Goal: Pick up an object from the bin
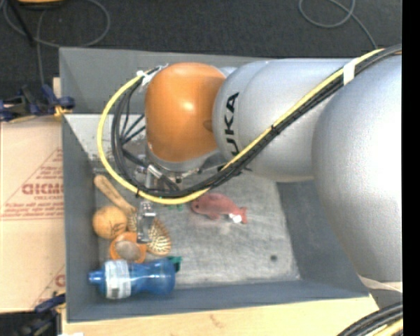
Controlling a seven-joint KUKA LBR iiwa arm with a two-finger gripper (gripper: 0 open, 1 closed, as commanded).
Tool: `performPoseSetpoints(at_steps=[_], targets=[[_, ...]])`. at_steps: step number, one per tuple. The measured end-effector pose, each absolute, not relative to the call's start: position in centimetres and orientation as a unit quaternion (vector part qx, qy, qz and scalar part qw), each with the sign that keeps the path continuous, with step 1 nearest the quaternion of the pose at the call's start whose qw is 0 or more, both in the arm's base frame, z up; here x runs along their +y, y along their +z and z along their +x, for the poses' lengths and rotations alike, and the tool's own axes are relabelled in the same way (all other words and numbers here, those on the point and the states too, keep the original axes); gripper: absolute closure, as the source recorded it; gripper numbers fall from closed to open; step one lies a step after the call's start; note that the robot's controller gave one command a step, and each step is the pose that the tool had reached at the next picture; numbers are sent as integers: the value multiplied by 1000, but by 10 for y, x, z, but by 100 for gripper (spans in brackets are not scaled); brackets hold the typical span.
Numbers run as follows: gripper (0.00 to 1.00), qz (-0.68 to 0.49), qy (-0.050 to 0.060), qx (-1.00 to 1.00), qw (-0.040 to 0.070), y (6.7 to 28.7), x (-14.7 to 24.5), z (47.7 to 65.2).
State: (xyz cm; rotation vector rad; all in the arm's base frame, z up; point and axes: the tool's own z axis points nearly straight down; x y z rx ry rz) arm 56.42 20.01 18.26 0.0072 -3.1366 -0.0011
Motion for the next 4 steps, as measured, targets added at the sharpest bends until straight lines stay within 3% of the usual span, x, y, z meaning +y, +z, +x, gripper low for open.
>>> performPoseSetpoints(at_steps=[1, 2, 3, 4], targets=[[0, 0, -1, -1000, -1, 187, 199, 566], [0, 46, -1, -999, -4, 156, 199, 567], [100, 120, -1, -993, -3, 73, 200, 556], [100, 119, -1, -993, -3, 73, 200, 556]])
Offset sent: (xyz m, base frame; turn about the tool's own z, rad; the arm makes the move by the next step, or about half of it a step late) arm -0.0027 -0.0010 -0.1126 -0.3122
